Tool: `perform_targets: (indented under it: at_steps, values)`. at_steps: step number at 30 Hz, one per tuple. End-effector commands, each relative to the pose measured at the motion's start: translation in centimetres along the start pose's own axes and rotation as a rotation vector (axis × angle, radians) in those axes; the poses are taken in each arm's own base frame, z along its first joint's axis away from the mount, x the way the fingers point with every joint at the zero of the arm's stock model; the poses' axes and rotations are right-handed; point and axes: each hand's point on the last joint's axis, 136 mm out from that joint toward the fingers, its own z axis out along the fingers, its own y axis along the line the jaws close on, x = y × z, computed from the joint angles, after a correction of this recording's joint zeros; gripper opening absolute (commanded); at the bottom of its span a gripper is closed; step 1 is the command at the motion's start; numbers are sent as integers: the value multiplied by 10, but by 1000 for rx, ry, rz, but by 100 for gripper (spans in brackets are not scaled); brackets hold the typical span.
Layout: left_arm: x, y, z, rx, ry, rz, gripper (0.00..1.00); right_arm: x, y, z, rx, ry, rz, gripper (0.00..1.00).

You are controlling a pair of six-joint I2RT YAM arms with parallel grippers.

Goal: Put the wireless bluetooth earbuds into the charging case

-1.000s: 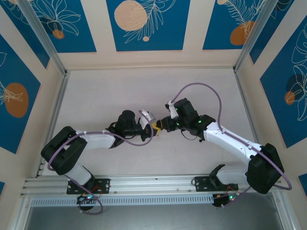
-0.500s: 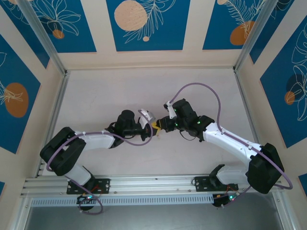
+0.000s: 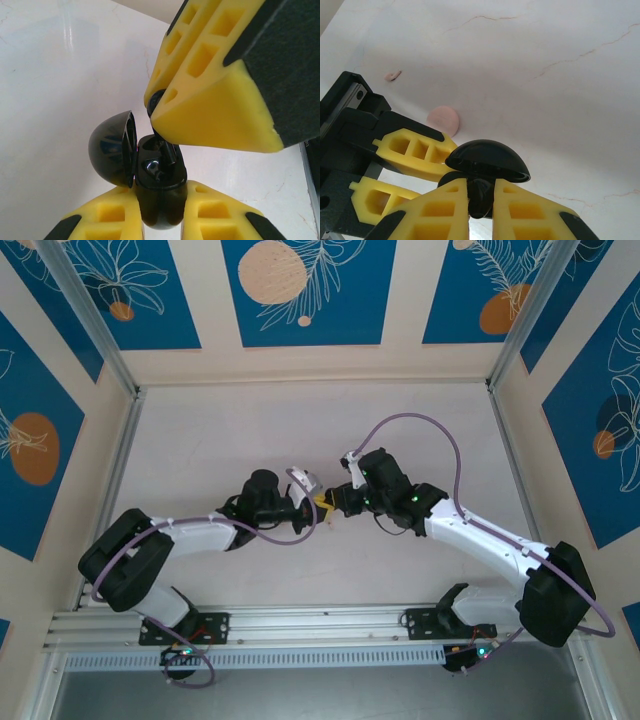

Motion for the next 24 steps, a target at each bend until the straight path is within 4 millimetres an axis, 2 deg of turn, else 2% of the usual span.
perform_targets:
  at_steps: [1, 5, 10, 24]
  values:
    - [-33, -10, -8, 17, -98, 62, 17, 16, -10, 0, 48, 41, -22, 14]
    - [-35, -9, -9, 7, -99, 68, 17, 20, -17, -2, 85, 52, -24, 14]
    - [-38, -10, -11, 1, -104, 79, 17, 19, -9, -5, 55, 52, -32, 15]
    - [-48, -3, -17, -59, -129, 106, 17, 31, 0, 7, 49, 102, -3, 15]
